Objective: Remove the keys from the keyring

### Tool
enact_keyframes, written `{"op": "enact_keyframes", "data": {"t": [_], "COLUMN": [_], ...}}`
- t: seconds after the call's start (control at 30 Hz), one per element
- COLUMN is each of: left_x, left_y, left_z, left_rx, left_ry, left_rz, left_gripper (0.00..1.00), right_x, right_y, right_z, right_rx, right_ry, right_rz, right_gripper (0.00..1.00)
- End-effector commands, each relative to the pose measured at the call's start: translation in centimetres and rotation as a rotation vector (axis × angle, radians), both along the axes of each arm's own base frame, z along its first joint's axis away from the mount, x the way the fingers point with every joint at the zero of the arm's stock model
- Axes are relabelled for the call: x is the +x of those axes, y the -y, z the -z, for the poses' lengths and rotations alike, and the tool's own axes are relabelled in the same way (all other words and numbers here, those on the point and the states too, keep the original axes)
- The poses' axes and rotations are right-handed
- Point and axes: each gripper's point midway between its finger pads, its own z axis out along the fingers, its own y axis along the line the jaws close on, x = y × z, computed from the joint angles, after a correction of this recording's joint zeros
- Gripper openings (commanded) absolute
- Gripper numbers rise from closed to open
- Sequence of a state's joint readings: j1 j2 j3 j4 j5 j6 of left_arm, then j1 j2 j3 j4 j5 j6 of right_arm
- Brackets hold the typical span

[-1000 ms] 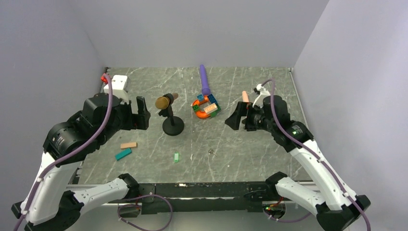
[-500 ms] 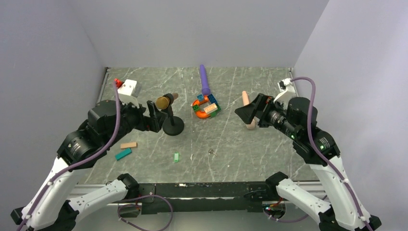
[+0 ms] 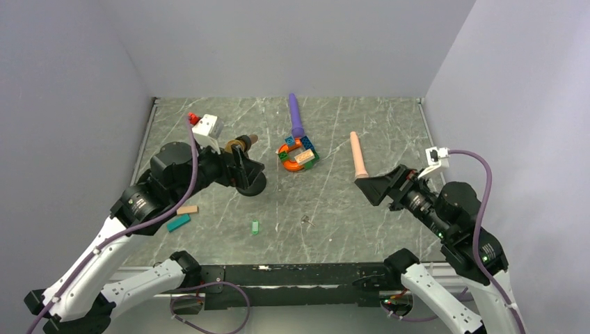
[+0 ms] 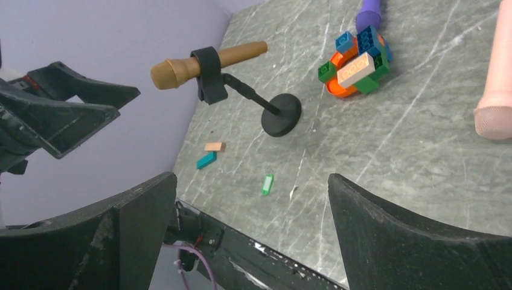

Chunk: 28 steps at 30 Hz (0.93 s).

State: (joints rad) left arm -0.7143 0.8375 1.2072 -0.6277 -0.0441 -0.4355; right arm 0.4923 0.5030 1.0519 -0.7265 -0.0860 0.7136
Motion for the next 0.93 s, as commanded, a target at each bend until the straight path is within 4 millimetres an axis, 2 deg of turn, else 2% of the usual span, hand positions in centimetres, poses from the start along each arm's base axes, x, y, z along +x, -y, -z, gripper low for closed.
{"op": "enact_keyframes", "data": {"t": [0.0,0.13,0.33,0.57,0.9], "left_x": [0.2,0.8,1.9,3.3,3.2], "left_y": [1.9,2.5,2.8,1.7,1.2], "left_z": [-2.3,-2.4,-2.8,-2.4,-1.8], "left_rx": [-0.107,-0.09,-0.073,-0.063,-0.067], "left_ry": [0.041,0.035,0.028,0.012,0.001], "left_rz": [0.059,0.068,0.037,-0.072,-0.093], "left_gripper": [0.99,0.99,0.99,0.99,1.0], "right_x": [-1.6,-2.4,-2.5,-2.1,-2.3], "right_y": [2.2,4.8,6.6,6.3,5.7], "right_z": [1.4,1.8,3.4,3.7,3.0], "right_rx": [-0.022,-0.01,-0.021,-0.057,-0.053], "right_ry": [-0.072,-0.108,-0.189,-0.21,-0.174], "right_rz": [0.08,0.206,0.318,0.307,0.262], "right_gripper": [1.0,1.0,1.0,1.0,1.0]}}
